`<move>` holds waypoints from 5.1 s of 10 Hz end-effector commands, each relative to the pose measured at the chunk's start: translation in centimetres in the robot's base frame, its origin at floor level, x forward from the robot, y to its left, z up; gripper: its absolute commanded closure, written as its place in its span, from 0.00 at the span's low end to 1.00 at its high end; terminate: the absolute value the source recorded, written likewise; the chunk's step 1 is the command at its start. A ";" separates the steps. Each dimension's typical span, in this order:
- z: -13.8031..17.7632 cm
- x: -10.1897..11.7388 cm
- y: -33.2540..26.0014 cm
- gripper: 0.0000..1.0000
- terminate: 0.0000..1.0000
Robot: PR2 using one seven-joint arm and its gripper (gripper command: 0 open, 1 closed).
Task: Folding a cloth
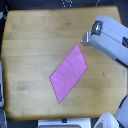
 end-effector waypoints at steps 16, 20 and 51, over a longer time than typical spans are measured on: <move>-12.8 -3.4 5.6 0.00 0.00; -12.2 -3.5 6.8 1.00 0.00; -2.3 -12.8 18.0 1.00 0.00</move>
